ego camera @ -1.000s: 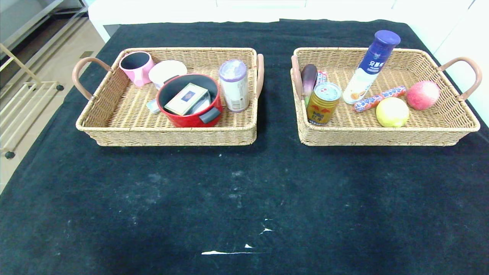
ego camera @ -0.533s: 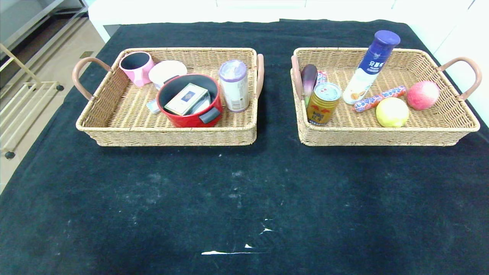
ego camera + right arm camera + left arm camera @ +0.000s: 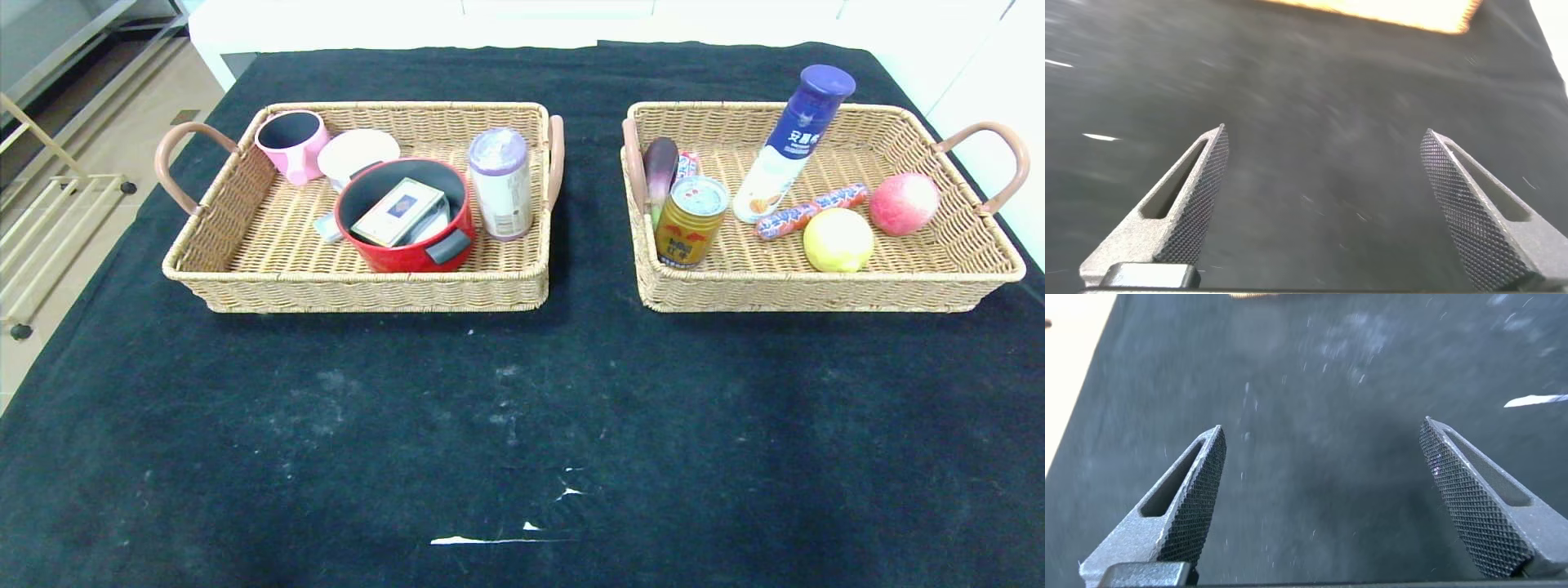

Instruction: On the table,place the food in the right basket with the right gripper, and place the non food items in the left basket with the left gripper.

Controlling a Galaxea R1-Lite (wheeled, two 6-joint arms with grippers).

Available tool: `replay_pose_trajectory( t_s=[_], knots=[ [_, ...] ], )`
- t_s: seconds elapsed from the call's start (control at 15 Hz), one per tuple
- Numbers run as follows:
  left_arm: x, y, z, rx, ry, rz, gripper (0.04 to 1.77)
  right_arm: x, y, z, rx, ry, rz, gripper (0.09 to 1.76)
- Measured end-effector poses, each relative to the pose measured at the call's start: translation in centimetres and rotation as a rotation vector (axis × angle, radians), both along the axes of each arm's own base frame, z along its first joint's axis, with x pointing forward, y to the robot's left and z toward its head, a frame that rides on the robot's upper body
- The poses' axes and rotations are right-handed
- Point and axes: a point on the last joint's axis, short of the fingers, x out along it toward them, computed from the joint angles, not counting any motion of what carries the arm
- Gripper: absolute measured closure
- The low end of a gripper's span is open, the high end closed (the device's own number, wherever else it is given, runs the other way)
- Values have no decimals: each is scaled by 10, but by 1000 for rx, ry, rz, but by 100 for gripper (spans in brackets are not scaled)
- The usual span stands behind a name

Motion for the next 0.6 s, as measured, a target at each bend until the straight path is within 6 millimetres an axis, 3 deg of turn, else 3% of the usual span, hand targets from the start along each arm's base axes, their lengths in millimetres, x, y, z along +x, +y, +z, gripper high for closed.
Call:
replay_pose_trajectory(
  t_s=[0.27,0.6],
  knots=[
    [6,0,-13,-47,17,18,9,3,-2,-14,5,100,-106,14],
    [8,0,-23,-65,68,-4,9,3,-3,-17,97,134,-133,14]
  ],
)
